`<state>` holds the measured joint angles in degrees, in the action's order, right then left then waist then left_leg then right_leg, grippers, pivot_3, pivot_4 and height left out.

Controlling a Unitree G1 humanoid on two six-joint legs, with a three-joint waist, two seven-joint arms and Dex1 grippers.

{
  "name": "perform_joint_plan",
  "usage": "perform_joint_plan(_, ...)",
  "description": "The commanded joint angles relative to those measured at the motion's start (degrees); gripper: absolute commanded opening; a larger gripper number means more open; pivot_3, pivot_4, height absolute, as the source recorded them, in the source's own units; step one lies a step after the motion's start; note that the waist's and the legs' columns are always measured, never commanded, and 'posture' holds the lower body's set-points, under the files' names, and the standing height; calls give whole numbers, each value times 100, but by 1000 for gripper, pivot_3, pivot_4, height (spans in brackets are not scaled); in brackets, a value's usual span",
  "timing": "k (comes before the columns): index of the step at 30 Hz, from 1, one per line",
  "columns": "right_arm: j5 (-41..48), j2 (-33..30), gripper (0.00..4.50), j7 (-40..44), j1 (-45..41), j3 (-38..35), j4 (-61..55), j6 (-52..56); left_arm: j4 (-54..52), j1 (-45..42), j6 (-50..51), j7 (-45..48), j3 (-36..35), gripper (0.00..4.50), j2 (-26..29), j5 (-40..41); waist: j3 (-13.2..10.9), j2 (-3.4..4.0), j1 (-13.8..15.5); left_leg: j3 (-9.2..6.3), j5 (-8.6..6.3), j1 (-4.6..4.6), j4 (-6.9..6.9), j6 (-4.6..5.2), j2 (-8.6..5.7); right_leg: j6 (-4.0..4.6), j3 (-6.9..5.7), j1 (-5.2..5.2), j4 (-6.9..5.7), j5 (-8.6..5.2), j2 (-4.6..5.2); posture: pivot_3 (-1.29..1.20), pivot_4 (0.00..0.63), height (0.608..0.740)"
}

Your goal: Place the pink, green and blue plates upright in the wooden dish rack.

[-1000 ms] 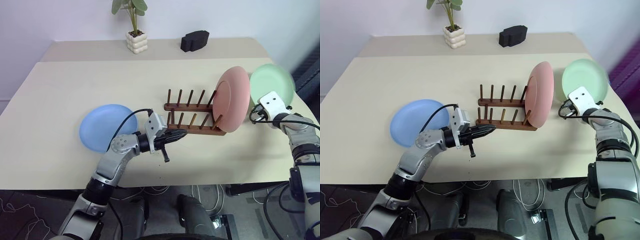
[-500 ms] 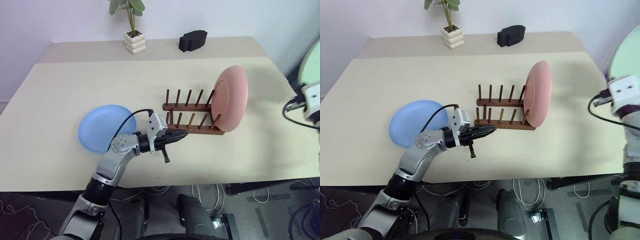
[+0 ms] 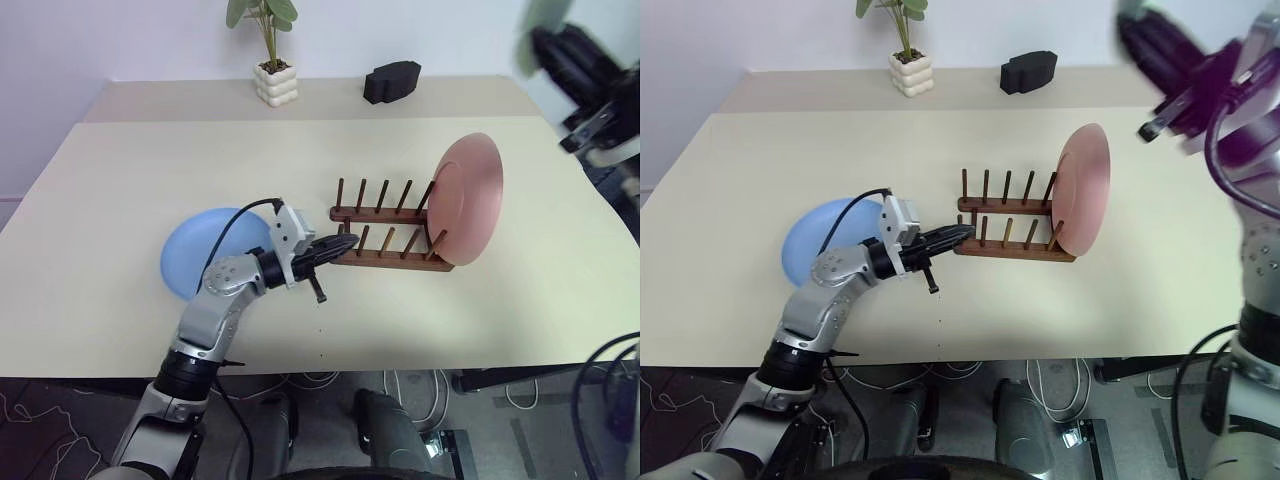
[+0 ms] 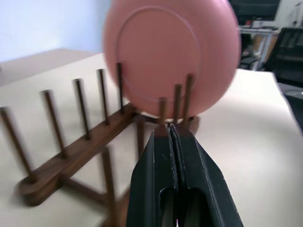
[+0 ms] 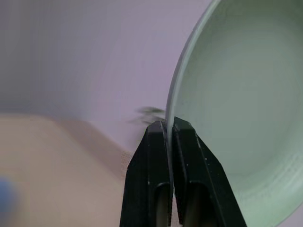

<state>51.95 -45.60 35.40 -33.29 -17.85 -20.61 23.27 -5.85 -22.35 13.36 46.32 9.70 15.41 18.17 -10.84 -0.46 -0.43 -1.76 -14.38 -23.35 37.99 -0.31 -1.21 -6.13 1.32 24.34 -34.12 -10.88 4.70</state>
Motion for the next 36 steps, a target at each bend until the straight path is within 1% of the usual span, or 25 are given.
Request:
perform_joint_plan(1, 1094, 118, 25, 52, -53, -98, -367, 594, -299, 67, -89, -41, -121, 0, 48, 75, 0, -1, 17, 0, 0, -1, 0, 0, 0, 0, 0, 1, 1, 0, 1, 0, 150, 736)
perform_joint_plan(4, 1881, 269, 25, -50, 195, -112, -479, 1078, -367, 121, -66, -51, -161, 0, 106, 117, 0, -1, 25, -2, -1, -2, 0, 1, 0, 0, 0, 1, 3, 0, 2, 0, 150, 736)
perform_joint_plan(8, 2600, 362, 25, -127, 864, -185, -454, 1598, -416, 194, -64, -48, -181, 0, 149, 128, 1, -1, 66, 0, -1, -1, 0, 2, 1, 1, 0, 2, 2, 0, 2, 0, 150, 736)
perform_joint_plan(10, 2793, 370, 25, -173, 1089, -215, -447, 1743, -461, 222, -36, -45, -166, 0, 162, 141, 0, 1, 83, 1, -2, -2, -1, 2, 1, 1, 1, 4, 3, 0, 2, 0, 150, 736)
perform_joint_plan(16, 2557, 461, 25, -326, 1352, -189, -307, 1814, -504, 240, 18, 30, -84, 0, 175, 198, 0, 0, 102, 7, -2, -2, 0, 3, 2, 2, 2, 8, 1, 0, 1, 0, 150, 736)
perform_joint_plan(21, 2536, 508, 25, -425, 1429, -218, -255, 1846, -447, 278, -52, 53, -72, 0, 170, 179, 0, 0, 105, 13, -2, -4, 0, 2, 1, 1, 1, 8, 2, 0, 0, 0, 150, 736)
perform_joint_plan(30, 2245, 473, 25, -379, 1570, -270, -15, 1838, -477, 227, 11, 19, -59, 0, 135, 163, 0, 0, 105, 15, -2, -4, 0, 2, 1, 1, 1, 8, 2, 0, -1, 0, 150, 736)
perform_joint_plan(36, 2268, 474, 25, -340, 1598, -319, 64, 1876, -486, 220, 28, -2, -70, 0, 154, 181, 0, 0, 104, 15, -2, -4, 0, 3, 1, 1, 1, 8, 2, 0, -2, 0, 150, 736)
